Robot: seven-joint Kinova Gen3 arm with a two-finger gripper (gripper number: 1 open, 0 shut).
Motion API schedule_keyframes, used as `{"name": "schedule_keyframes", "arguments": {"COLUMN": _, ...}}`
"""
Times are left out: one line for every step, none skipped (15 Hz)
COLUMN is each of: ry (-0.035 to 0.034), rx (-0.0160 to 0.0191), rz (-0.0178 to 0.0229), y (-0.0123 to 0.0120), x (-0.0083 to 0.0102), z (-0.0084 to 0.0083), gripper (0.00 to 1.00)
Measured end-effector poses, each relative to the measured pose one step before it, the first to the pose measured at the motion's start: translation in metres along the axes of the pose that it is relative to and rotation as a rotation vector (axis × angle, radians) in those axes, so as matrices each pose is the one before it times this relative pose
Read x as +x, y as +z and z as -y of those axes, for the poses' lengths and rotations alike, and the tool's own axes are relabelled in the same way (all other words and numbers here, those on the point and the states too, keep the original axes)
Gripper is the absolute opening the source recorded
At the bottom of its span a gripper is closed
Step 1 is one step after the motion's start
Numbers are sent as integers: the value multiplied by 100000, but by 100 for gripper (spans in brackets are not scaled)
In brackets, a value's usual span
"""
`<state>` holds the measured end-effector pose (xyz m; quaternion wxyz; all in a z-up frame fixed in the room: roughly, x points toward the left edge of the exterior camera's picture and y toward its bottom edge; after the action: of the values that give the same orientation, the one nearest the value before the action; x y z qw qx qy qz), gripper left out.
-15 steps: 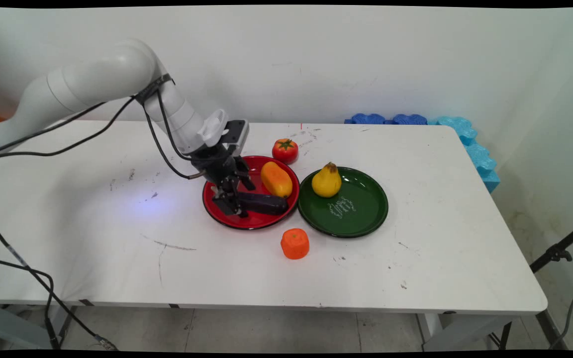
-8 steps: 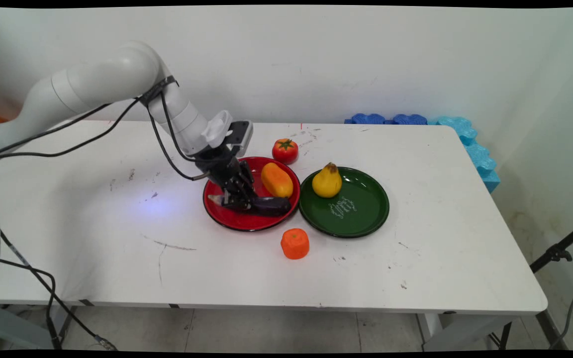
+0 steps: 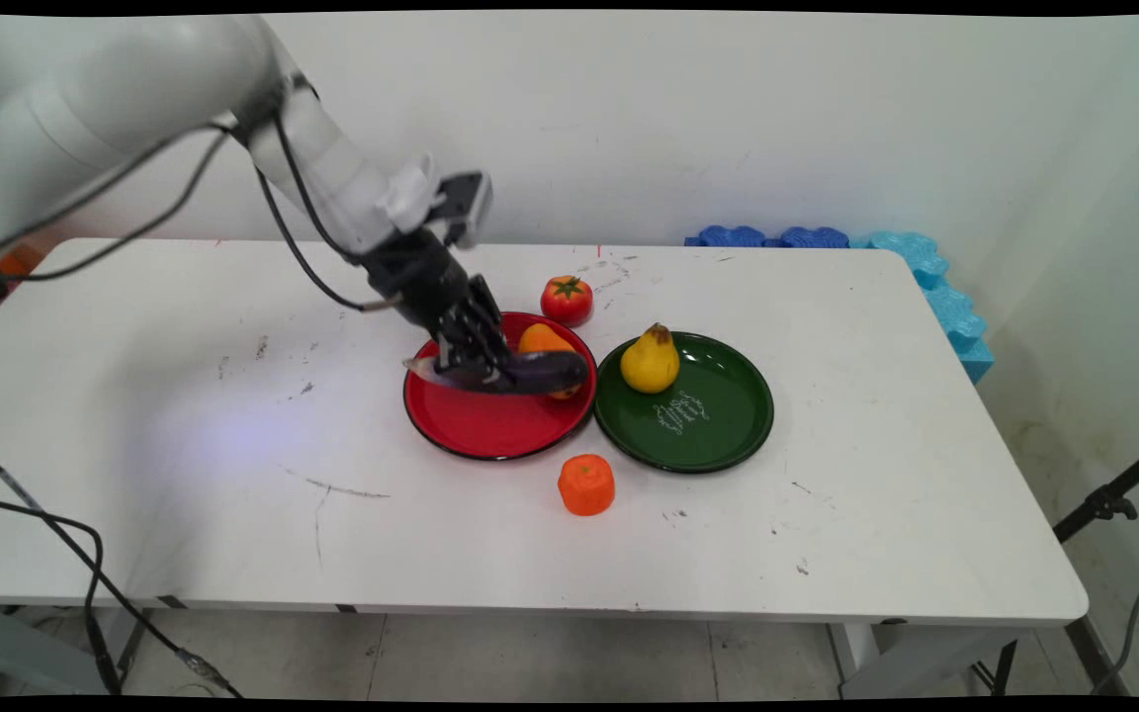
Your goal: Place the picked object on the table
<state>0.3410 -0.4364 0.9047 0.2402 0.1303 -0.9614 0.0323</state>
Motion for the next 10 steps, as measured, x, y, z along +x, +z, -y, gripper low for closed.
{"name": "schedule_keyframes", "arguments": {"ry": -953, "rx": 238, "rz": -786, "y": -1117, "x": 613, "z": -653, "gripper": 0}}
{"name": "schedule_keyframes", "arguments": {"ry": -1057, "rx": 305, "rz": -708, "y": -672, "x": 417, "z": -442, "gripper": 0}}
{"name": "schedule_keyframes", "arguments": {"ry": -1532, "rx": 439, "rz": -1007, "y": -909, "x": 609, "z": -733, "gripper": 0}}
{"name": "schedule_keyframes", "arguments": {"ry": -2061, "rx": 246, "rz": -1040, "y": -812, "x": 657, "z": -941, "gripper": 0}}
{"name": "schedule_keyframes", "arguments": {"ry": -1765, "rx": 147, "rz": -819, "y": -489, "x": 550, "z": -843, "gripper": 0}}
{"name": "schedule_keyframes", "arguments": {"ry": -1900, "rx": 84, "rz": -817, "y": -345, "x": 609, "z": -1028, "gripper": 0}}
{"name": "schedule_keyframes", "arguments": {"ry": -1878, "rx": 62, "rz": -792, "y": -70, "x": 578, "z": -1018, "gripper": 0}}
{"name": "schedule_keyframes", "arguments": {"ry": -1730, "rx": 146, "rz": -796, "y": 129, "x": 526, "z": -969, "gripper": 0}}
{"name": "schedule_keyframes", "arguments": {"ry": -1364, "rx": 68, "rz": -528, "y": 286, "x": 381, "z": -814, "gripper": 0}}
{"name": "schedule_keyframes", "arguments": {"ry": -1337, "rx": 168, "rz": -564, "y": 537, "x": 368, "z": -882, "gripper": 0}}
